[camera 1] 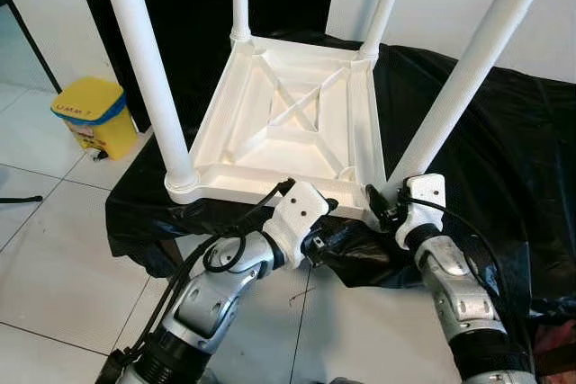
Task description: Building children table
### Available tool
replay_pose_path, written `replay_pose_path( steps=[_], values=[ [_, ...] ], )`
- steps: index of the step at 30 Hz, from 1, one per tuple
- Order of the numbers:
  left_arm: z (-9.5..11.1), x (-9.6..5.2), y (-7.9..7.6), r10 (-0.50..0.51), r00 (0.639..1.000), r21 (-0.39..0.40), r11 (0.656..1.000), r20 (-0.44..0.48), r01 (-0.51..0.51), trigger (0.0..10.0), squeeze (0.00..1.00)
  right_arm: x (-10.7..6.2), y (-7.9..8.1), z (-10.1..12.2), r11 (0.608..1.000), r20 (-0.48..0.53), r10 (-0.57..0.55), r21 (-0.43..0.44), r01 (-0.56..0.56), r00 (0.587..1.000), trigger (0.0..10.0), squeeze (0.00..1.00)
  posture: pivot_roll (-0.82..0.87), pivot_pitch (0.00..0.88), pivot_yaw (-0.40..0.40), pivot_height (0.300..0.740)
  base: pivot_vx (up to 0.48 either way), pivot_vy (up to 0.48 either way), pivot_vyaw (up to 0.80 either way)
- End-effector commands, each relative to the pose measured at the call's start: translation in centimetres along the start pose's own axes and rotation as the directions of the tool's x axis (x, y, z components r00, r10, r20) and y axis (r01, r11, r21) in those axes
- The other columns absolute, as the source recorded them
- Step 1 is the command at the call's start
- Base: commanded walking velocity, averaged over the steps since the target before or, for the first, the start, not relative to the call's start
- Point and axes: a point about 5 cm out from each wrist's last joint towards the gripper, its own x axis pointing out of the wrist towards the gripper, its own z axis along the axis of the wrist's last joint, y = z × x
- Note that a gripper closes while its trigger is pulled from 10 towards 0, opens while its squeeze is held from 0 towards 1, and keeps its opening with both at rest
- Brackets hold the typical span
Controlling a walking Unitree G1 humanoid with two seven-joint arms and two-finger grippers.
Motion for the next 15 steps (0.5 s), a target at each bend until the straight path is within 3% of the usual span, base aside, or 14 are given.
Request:
replay_pose_path(
  steps=[1,3,5,8,15],
  values=[
    [0.1,0.2,-0.5,-0.056,0.998,0.003,0.998,-0.005,0.056,10.0,0.0,-0.7,-0.4,-2.1,0.991,-0.112,-0.135,-0.014,0.135,0.984,10.0,0.0,0.0,0.079,-0.088,0.74,0.0,0.0,0.0],
    [0.1,0.2,-0.5,-0.056,0.998,0.003,0.998,-0.005,0.056,10.0,0.0,-0.7,-0.4,-2.1,0.991,-0.112,-0.135,-0.014,0.135,0.984,10.0,0.0,0.0,0.079,-0.088,0.74,0.0,0.0,0.0],
    [0.1,0.2,-0.6,-0.06,0.998,0.003,0.998,-0.003,0.06,10.0,0.0,-0.9,0.7,-2.4,0.979,-0.14,-0.198,0.022,0.203,0.97,10.0,0.0,0.0,0.074,-0.088,0.74,0.0,0.0,0.0],
    [0.1,0.3,-0.7,-0.066,0.998,0.001,0.998,-0.002,0.066,10.0,0.0,-0.8,1.7,-1.7,0.986,-0.107,-0.151,0.058,0.158,0.983,10.0,0.0,-0.01,0.07,-0.086,0.74,0.0,0.0,0.0],
    [0.1,0.3,-0.8,-0.075,0.997,0.005,0.997,-0.003,0.075,10.0,0.0,-1.0,2.3,-1.0,0.987,-0.072,-0.141,0.068,0.146,0.987,10.0,0.0,0.0,0.063,-0.085,0.74,0.0,0.0,0.0]
  ],
)
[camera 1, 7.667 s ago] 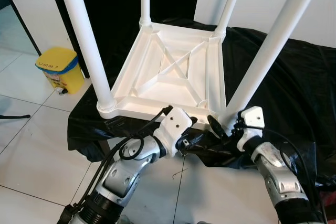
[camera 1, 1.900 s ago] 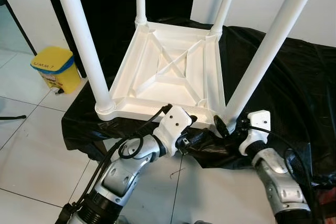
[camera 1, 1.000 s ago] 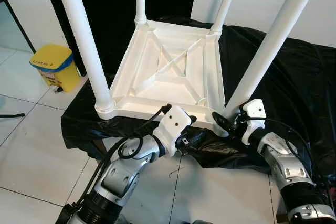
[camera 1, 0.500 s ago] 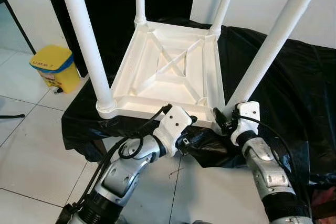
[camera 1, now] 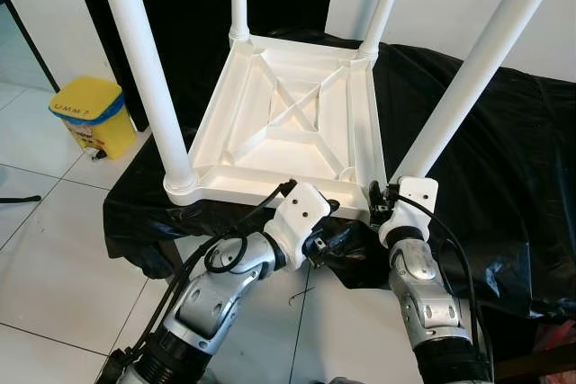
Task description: Building children table
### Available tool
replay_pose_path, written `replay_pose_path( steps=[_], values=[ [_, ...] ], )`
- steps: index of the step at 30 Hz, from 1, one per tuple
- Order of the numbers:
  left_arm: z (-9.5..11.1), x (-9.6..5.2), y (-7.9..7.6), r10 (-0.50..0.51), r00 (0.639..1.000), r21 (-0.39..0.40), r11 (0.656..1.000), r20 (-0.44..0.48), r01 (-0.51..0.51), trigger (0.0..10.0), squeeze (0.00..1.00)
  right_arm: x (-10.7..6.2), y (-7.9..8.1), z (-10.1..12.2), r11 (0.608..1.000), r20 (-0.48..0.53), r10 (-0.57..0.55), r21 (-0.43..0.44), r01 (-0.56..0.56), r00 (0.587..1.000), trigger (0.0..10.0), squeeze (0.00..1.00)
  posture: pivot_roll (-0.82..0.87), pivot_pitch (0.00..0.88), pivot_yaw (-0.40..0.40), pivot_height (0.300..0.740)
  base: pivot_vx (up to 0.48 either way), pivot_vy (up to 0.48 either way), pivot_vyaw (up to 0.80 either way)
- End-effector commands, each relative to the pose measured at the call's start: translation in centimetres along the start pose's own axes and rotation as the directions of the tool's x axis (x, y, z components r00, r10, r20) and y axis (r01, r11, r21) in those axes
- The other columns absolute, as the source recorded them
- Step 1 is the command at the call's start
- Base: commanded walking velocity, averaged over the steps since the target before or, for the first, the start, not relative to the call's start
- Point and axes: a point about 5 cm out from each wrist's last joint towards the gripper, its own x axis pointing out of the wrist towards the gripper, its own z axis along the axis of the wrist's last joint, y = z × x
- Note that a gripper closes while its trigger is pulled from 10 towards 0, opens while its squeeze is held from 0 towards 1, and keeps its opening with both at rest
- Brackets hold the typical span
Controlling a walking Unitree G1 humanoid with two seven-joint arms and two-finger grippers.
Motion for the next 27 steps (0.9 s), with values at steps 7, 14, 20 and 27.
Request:
replay_pose_path(
  steps=[7,14,20,27],
  values=[
    [0.1,0.2,-0.7,-0.071,0.997,0.004,0.997,-0.003,0.071,10.0,0.0,-0.6,0.2,-1.0,1.0,-0.044,-0.009,0.013,0.009,0.999,10.0,0.11,-0.01,0.062,-0.085,0.74,0.0,0.0,0.0],
    [0.1,0.3,-0.7,-0.076,0.997,0.008,0.997,-0.002,0.076,10.0,0.0,-1.6,-1.0,0.3,0.989,0.054,0.145,0.023,-0.146,0.988,10.0,1.0,-0.01,0.054,-0.084,0.74,0.0,0.0,0.0],
    [0.1,0.3,-0.8,-0.083,0.997,0.008,0.997,-0.003,0.083,10.0,0.0,-1.9,-2.6,0.5,0.972,0.058,0.234,-0.009,-0.234,0.971,10.0,1.0,-0.02,0.052,-0.081,0.74,0.0,0.0,0.0],
    [0.1,0.5,-0.8,-0.098,0.995,0.012,0.995,-0.001,0.098,10.0,0.0,-1.0,-4.9,0.7,0.911,0.005,0.403,-0.092,-0.401,0.915,10.0,0.0,-0.03,0.045,-0.074,0.74,0.0,0.0,0.0]
  ],
)
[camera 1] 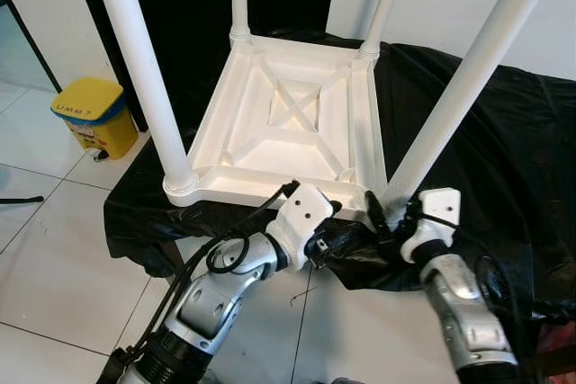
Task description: Building children table
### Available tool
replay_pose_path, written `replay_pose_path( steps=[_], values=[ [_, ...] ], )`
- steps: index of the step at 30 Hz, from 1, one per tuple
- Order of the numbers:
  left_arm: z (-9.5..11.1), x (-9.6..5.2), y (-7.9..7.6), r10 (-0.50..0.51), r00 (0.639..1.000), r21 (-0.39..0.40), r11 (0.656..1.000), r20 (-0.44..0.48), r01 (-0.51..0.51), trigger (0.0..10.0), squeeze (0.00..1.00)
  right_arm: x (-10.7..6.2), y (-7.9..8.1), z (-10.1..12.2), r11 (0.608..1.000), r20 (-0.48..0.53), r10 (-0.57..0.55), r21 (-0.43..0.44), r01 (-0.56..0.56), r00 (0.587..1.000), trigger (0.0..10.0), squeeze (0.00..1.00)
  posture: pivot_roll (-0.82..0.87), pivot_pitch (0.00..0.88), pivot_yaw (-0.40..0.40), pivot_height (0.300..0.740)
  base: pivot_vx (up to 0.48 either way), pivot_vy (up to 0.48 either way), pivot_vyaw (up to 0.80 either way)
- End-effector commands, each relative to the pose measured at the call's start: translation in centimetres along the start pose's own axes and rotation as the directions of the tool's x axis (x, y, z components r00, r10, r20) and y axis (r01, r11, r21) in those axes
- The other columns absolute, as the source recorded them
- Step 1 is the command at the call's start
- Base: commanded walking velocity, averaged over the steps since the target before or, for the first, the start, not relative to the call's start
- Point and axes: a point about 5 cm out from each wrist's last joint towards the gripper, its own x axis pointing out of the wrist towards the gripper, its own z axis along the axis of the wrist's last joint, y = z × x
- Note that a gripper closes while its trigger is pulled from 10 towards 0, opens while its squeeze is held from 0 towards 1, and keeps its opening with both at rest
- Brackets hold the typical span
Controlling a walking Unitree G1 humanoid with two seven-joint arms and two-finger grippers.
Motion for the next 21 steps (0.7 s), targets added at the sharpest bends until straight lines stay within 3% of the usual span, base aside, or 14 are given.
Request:
replay_pose_path(
  steps=[1,13,14,15,21],
  values=[
    [-0.1,0.2,-0.6,-0.084,0.996,0.002,0.996,-0.002,0.084,10.0,0.0,0.0,-0.2,-0.4,0.999,-0.013,0.032,0.015,-0.032,0.999,10.0,0.0,-0.03,0.045,-0.074,0.74,0.0,0.0,0.0],
    [0.1,0.4,-0.3,-0.084,0.996,0.015,0.996,-0.001,0.084,10.0,0.0,3.3,0.2,-0.7,0.974,-0.055,0.22,-0.051,-0.223,0.974,10.0,0.0,-0.01,0.029,-0.076,0.74,0.0,0.0,0.0],
    [0.1,0.3,-0.3,-0.08,0.997,0.017,0.997,-0.001,0.08,10.0,0.0,3.6,0.2,-0.9,0.972,-0.061,0.225,-0.048,-0.228,0.972,2.9,0.0,0.0,0.028,-0.08,0.74,0.0,0.0,0.0],
    [0.1,0.3,-0.2,-0.076,0.997,0.018,0.997,-0.002,0.076,10.0,0.0,3.8,0.2,-1.1,0.972,-0.066,0.229,-0.046,-0.232,0.971,0.0,0.0,0.0,0.028,-0.08,0.74,0.0,0.0,0.0],
    [0.1,0.0,-0.1,-0.061,0.998,0.018,0.998,-0.006,0.061,10.0,0.0,3.7,-0.1,-1.6,0.973,-0.081,0.223,-0.042,-0.227,0.971,0.0,0.0,0.02,0.032,-0.086,0.74,0.0,0.0,0.0]
  ],
)
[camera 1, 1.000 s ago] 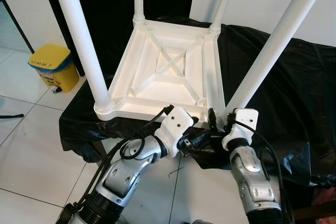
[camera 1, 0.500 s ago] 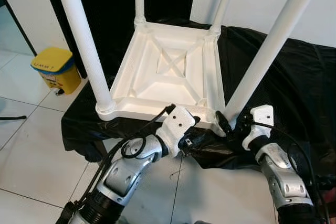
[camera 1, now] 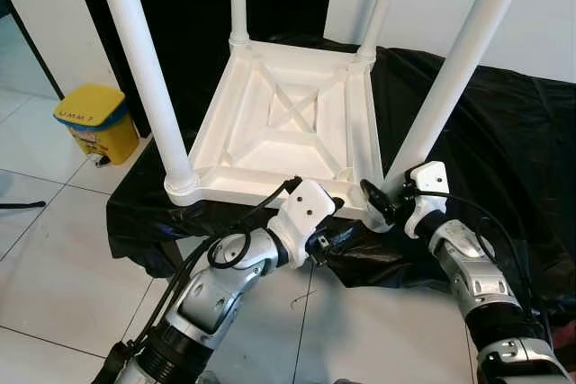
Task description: Building children table
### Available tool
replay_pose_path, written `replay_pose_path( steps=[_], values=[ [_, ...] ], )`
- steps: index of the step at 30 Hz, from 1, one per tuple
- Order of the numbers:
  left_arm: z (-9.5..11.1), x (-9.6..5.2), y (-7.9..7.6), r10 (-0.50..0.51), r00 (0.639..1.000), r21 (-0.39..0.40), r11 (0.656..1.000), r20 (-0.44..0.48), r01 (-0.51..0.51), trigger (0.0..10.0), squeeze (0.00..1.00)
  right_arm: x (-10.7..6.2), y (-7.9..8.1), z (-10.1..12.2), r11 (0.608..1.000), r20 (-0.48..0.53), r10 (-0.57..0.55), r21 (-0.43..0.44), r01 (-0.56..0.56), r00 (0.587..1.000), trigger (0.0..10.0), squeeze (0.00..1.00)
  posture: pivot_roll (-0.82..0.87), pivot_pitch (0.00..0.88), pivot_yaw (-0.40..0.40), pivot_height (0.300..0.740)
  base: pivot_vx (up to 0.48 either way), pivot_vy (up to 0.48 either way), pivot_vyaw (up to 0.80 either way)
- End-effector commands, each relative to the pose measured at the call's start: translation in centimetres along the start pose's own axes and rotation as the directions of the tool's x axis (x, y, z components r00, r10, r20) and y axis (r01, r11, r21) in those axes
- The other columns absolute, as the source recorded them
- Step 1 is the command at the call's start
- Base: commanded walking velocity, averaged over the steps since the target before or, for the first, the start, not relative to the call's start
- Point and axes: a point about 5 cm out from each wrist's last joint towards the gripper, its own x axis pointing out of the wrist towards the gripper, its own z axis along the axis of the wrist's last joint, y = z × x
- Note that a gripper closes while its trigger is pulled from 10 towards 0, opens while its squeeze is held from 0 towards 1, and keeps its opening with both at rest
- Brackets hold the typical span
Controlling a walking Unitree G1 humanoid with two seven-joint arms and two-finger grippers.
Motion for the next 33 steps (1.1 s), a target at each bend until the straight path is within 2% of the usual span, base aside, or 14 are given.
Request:
replay_pose_path(
  steps=[1,6,8,9,12,13,14,21,22,24,26,27,30,33],
  values=[
    [-0.1,0.0,-0.4,-0.06,0.998,-0.001,0.998,-0.002,0.06,10.0,0.0,-0.1,0.5,-1.2,0.999,-0.054,0.039,-0.011,-0.04,0.998,0.0,0.0,0.01,0.034,-0.085,0.74,0.0,0.0,0.0],
    [-0.3,-0.1,-0.4,-0.06,0.998,-0.008,0.998,-0.009,0.06,10.0,0.0,-0.3,0.5,-1.4,1.0,-0.038,0.014,0.002,-0.014,0.999,0.0,0.0,0.01,0.04,-0.081,0.74,0.0,0.0,0.0],
    [-0.6,-0.1,-0.4,-0.059,0.998,-0.013,0.998,-0.016,0.059,10.0,0.0,-0.5,0.5,-1.4,1.0,-0.034,-0.029,0.005,0.029,0.999,0.0,0.0,0.0,0.051,-0.078,0.74,0.0,0.0,0.0],
    [-0.7,-0.2,-0.3,-0.056,0.998,-0.017,0.998,-0.02,0.056,10.0,0.0,-0.6,0.6,-1.5,0.998,-0.033,-0.067,0.009,0.068,0.997,2.5,0.0,0.0,0.058,-0.077,0.74,0.0,0.0,0.0],
    [-0.8,-0.2,-0.2,-0.052,0.998,-0.022,0.998,-0.024,0.052,10.0,0.0,-0.9,0.7,-1.6,0.99,-0.028,-0.135,0.022,0.136,0.99,2.9,0.0,-0.01,0.067,-0.076,0.74,0.0,0.0,0.0],
    [-0.9,-0.3,-0.2,-0.051,0.998,-0.023,0.998,-0.026,0.051,10.0,0.0,-1.0,0.9,-1.6,0.984,-0.028,-0.171,0.034,0.172,0.985,5.0,0.0,-0.01,0.067,-0.076,0.74,0.0,0.0,0.0],
    [-1.0,-0.4,-0.1,-0.049,0.998,-0.023,0.999,-0.029,0.049,10.0,0.0,-1.1,1.3,-1.7,0.969,-0.027,-0.239,0.058,0.24,0.971,10.0,0.0,-0.01,0.072,-0.076,0.74,0.0,0.0,0.0],
    [-1.0,-0.5,0.1,-0.044,0.999,-0.024,0.999,-0.032,0.043,10.0,0.0,-1.2,1.9,-1.9,0.943,-0.025,-0.32,0.09,0.321,0.947,10.0,0.0,-0.01,0.077,-0.069,0.74,0.0,0.0,0.0],
    [-1.0,-0.6,0.2,-0.039,0.999,-0.024,0.999,-0.036,0.038,10.0,0.0,-1.2,2.3,-2.0,0.925,-0.03,-0.367,0.097,0.368,0.93,10.0,0.0,-0.01,0.08,-0.066,0.74,0.0,0.0,0.0],
    [-1.0,-0.6,0.2,-0.039,0.999,-0.024,0.999,-0.036,0.038,10.0,0.0,-1.2,2.3,-2.0,0.925,-0.03,-0.367,0.097,0.368,0.93,10.0,0.0,-0.01,0.08,-0.066,0.74,0.0,0.0,0.0],
    [-1.4,-1.0,1.1,-0.021,0.998,-0.008,1.0,-0.061,0.02,10.0,0.0,-1.0,3.5,-2.3,0.815,-0.049,-0.552,0.181,0.551,0.833,10.0,0.0,-0.01,0.086,-0.062,0.74,0.0,0.0,0.0],
    [-1.5,-1.3,1.5,-0.014,0.997,0.001,1.0,-0.075,0.014,10.0,0.0,-0.8,4.1,-2.2,0.781,-0.058,-0.588,0.217,0.586,0.806,10.0,0.0,-0.01,0.086,-0.062,0.74,0.0,0.0,0.0],
    [-1.9,-1.6,2.1,-0.001,0.995,0.02,1.0,-0.104,0.003,10.0,0.0,-0.4,4.6,-1.4,0.784,-0.022,-0.586,0.24,0.573,0.81,10.0,0.0,-0.01,0.089,-0.06,0.74,0.0,0.0,0.0],
    [-2.3,-1.9,2.6,0.004,0.991,0.042,0.999,-0.137,0.001,10.0,0.0,-0.5,4.3,-0.9,0.797,0.006,-0.572,0.243,0.554,0.82,10.0,0.0,-0.01,0.089,-0.063,0.74,0.0,0.0,0.0]
  ],
)
